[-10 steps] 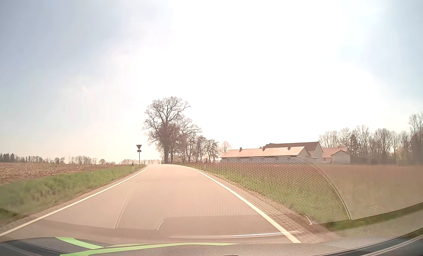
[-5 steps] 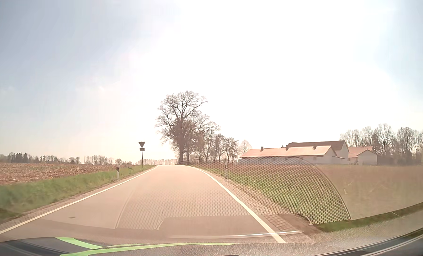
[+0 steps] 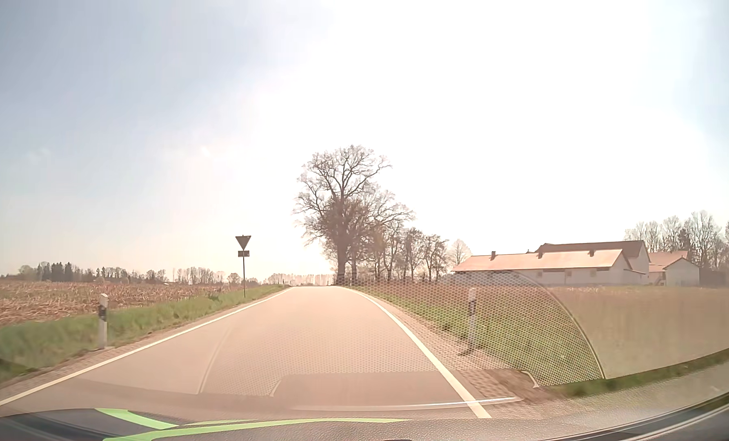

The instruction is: Follow the waypoints while adhering to traffic rules and regulations

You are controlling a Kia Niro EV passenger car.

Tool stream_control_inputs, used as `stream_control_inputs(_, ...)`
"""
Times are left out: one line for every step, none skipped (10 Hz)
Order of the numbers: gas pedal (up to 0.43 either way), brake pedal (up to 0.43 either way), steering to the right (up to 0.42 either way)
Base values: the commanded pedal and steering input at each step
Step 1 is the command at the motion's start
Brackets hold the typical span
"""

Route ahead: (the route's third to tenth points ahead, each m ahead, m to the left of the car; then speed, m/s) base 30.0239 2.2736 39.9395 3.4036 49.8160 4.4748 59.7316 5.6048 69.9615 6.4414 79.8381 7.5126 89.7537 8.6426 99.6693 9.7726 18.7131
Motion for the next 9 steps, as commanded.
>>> stream_control_inputs(0.370, 0.000, -0.038)
stream_control_inputs(0.370, 0.000, -0.032)
stream_control_inputs(0.370, 0.000, -0.023)
stream_control_inputs(0.370, 0.000, -0.016)
stream_control_inputs(0.370, 0.000, -0.012)
stream_control_inputs(0.378, 0.000, -0.012)
stream_control_inputs(0.378, 0.000, -0.012)
stream_control_inputs(0.378, 0.000, -0.012)
stream_control_inputs(0.378, 0.000, -0.012)
